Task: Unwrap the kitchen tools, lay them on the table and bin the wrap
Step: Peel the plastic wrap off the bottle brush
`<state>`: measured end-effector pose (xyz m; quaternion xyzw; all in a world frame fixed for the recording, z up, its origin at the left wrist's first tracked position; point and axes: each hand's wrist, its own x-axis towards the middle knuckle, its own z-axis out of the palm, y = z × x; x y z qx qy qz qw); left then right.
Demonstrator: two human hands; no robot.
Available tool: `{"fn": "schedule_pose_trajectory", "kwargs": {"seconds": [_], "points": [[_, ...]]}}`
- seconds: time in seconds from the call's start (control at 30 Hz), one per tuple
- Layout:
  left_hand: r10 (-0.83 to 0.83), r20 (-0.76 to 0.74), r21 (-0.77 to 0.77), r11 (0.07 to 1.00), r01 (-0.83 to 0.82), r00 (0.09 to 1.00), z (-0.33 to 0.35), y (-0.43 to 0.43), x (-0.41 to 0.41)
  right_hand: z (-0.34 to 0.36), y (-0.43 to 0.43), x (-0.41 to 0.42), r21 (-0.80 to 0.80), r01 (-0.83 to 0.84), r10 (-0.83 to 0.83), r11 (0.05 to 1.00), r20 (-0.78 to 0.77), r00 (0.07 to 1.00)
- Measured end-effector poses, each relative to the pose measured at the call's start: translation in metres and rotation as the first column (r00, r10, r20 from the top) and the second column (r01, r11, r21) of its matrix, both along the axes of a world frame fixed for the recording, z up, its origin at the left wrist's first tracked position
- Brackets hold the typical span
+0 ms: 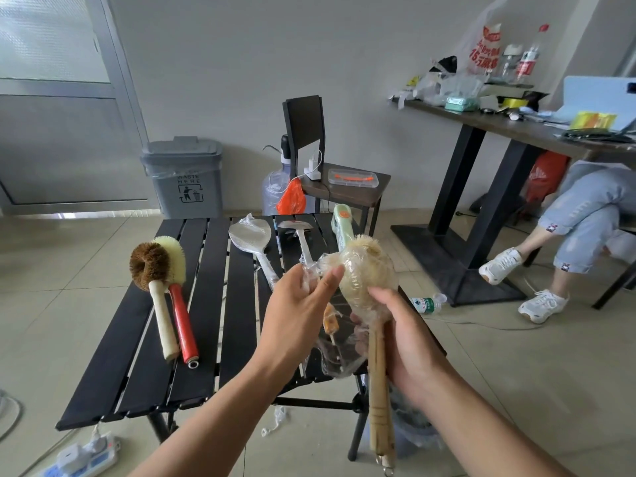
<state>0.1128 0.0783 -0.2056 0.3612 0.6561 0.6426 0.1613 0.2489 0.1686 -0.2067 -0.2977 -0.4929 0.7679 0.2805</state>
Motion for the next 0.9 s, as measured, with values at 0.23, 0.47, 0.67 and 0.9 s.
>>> {"fn": "schedule_pose_trajectory", "kwargs": {"seconds": [0.23,0.47,0.67,0.9], "points": [[-0.025,-0.069,0.095,0.995,0.031,0.997,0.006,-0.003,0.009,0.002,0.000,-0.003,0.071,0.055,-0.060,0.996,0.072,0.996],[0.211,-0.248,0.199,0.966,-0.164,0.945,0.008,-0.009,0.008,-0.003,0.012,-0.001,0.095,0.161,-0.167,0.982,0.064,0.984],[0.284,-0.126,0.208,0.945,-0.254,0.951,0.007,-0.009,-0.002,0.000,0.024,0.000,-0.065,0.303,-0.297,0.951,0.092,0.950],[0.331,-0.190,0.189,0.936,-0.297,0.924,0.015,-0.014,-0.020,0.010,0.028,0.006,-0.123,0.257,-0.263,0.959,-0.034,0.964]]}}
